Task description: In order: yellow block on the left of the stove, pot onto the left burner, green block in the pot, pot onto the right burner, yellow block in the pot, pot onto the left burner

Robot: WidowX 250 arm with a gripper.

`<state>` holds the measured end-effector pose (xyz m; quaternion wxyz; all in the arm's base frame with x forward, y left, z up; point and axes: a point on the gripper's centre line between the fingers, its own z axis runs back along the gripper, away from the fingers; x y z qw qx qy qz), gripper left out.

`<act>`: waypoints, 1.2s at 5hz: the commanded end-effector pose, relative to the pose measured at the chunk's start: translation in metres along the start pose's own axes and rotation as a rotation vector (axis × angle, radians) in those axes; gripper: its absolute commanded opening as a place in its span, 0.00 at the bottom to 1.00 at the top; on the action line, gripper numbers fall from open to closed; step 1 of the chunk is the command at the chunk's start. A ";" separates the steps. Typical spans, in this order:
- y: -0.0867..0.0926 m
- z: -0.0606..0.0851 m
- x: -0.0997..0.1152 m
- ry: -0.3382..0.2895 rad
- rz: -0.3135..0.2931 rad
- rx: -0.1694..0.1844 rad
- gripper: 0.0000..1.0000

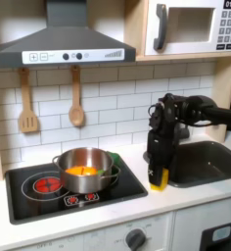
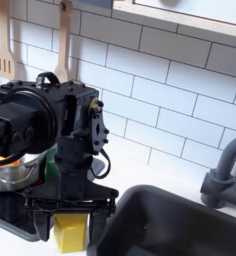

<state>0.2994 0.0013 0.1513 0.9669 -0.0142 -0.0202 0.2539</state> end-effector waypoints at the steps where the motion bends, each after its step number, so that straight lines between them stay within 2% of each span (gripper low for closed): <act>1: 0.001 0.000 0.000 -0.005 0.014 0.006 0.00; 3: 0.001 0.002 0.000 -0.004 0.015 0.000 0.00; 4: -0.002 0.008 -0.002 0.001 -0.005 -0.031 0.00; 6: -0.003 0.013 -0.012 0.044 -0.031 -0.053 0.00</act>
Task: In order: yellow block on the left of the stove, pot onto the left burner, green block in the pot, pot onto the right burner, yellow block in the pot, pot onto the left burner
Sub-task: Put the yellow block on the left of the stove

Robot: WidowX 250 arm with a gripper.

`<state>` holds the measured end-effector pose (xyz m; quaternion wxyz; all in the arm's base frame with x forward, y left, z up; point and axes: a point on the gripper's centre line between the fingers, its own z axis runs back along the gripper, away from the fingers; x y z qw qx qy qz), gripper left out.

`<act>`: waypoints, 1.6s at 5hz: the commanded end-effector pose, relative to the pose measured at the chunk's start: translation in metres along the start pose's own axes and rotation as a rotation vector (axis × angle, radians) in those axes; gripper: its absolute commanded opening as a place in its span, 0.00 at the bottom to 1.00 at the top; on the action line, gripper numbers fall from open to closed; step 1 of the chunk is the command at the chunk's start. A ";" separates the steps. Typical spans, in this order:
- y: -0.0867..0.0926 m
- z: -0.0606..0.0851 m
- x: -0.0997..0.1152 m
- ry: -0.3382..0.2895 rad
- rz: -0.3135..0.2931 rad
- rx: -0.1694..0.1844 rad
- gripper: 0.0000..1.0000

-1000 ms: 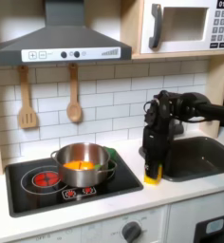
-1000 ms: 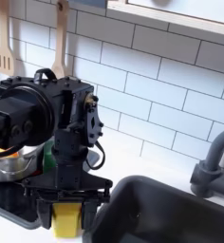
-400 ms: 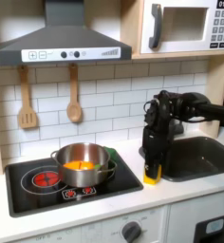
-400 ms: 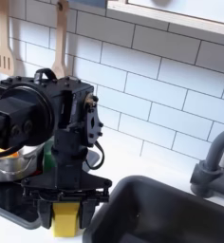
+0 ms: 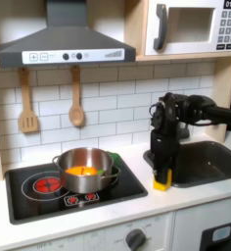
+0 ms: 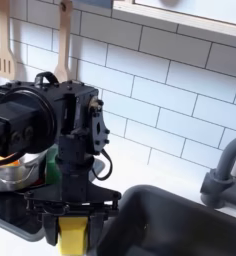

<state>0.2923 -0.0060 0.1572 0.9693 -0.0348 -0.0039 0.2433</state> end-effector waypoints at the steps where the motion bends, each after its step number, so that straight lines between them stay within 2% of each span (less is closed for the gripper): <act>1: -0.001 0.017 -0.004 -0.019 -0.027 -0.065 0.00; 2: 0.001 0.024 -0.003 -0.035 -0.023 -0.083 0.00; 3: 0.001 0.032 -0.005 -0.046 -0.034 -0.117 0.00; 5: 0.000 0.045 -0.002 -0.056 -0.040 -0.145 0.00; 8: -0.001 0.073 -0.005 -0.079 -0.054 -0.184 0.00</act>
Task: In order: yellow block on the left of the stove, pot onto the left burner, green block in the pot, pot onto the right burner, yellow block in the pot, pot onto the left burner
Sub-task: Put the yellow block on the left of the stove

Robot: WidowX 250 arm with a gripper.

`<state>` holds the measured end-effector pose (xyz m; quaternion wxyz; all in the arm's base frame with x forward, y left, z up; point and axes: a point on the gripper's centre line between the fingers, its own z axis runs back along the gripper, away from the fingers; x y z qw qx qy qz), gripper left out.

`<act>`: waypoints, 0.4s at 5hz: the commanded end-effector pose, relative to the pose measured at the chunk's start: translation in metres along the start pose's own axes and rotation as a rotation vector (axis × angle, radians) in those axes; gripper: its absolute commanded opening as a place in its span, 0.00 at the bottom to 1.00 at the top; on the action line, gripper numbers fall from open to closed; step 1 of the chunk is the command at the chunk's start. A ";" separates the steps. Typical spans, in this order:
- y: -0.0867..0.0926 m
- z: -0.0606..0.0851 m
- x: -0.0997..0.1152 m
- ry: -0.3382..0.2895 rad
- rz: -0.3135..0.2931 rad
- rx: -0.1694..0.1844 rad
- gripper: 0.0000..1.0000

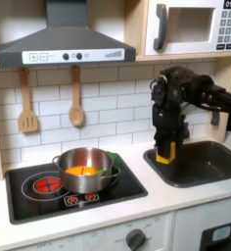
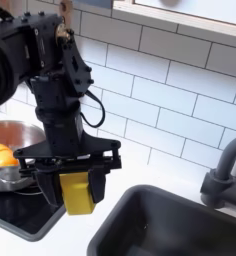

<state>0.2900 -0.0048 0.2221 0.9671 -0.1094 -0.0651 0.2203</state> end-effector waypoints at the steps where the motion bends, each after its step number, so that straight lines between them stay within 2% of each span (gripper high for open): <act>1: -0.004 0.018 -0.002 0.000 -0.013 -0.032 0.00; 2: 0.000 0.028 0.002 -0.035 -0.003 -0.048 0.00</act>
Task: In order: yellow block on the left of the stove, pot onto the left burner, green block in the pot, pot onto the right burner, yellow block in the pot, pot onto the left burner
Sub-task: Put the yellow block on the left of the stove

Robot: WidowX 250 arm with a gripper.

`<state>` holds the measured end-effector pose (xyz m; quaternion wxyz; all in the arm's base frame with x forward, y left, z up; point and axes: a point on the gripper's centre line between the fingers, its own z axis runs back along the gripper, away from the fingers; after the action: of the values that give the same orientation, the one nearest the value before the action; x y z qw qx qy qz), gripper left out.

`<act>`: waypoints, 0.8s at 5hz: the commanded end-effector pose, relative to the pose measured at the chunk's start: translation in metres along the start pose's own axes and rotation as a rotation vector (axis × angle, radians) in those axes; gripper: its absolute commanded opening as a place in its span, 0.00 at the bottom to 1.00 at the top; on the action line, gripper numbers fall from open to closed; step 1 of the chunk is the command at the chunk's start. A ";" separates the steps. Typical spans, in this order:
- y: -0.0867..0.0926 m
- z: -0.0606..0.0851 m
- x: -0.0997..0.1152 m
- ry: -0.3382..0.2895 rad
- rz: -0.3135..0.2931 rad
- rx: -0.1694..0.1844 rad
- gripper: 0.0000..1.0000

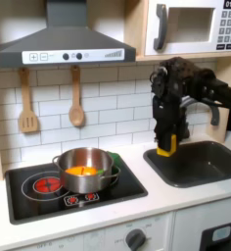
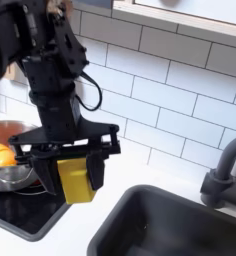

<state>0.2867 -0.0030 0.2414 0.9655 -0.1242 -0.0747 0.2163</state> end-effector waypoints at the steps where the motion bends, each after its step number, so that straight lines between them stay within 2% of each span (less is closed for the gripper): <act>1: 0.005 0.008 0.008 -0.036 -0.001 -0.018 0.00; 2: 0.014 0.011 0.016 -0.057 0.014 -0.003 0.00; 3: 0.019 0.023 0.023 -0.092 0.036 -0.018 0.00; 4: 0.025 0.022 0.027 -0.094 0.048 -0.006 0.00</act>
<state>0.2970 0.0341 0.2556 0.9562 -0.1201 -0.1122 0.2423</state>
